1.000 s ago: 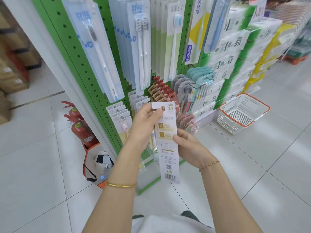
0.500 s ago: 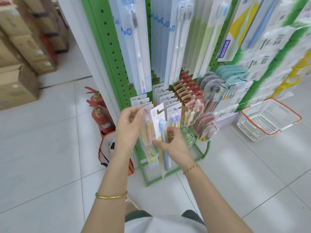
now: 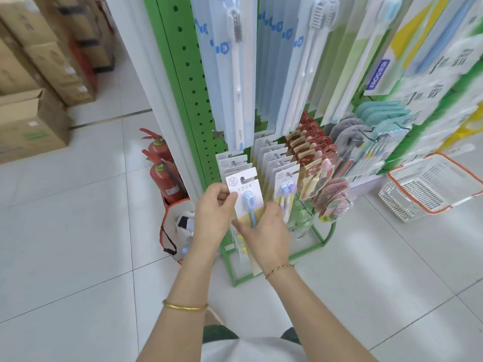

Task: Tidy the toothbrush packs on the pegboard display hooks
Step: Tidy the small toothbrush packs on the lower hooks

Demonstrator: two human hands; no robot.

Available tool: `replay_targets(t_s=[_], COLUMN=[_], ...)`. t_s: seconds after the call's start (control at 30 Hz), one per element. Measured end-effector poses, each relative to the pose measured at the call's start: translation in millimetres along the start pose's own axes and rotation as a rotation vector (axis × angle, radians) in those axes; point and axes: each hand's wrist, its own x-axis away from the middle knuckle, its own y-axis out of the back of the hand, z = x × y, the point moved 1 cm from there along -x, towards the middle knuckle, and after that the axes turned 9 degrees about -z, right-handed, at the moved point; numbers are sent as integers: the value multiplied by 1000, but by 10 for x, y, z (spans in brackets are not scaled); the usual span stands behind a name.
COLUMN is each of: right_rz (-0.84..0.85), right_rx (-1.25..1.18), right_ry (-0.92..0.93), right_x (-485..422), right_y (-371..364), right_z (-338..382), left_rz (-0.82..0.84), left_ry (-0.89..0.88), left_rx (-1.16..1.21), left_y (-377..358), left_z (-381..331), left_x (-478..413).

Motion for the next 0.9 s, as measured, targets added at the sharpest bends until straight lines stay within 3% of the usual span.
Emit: replay_targets(t_s=[0.9], right_rz=[-16], right_rx=[-118], right_ry=[-121], right_x=[-270], right_y=[-577], right_z=[178], left_rz=[-19], left_ry=[-113], left_rx=[-207], left_y=[-75], left_z=[190], left_x=[-369])
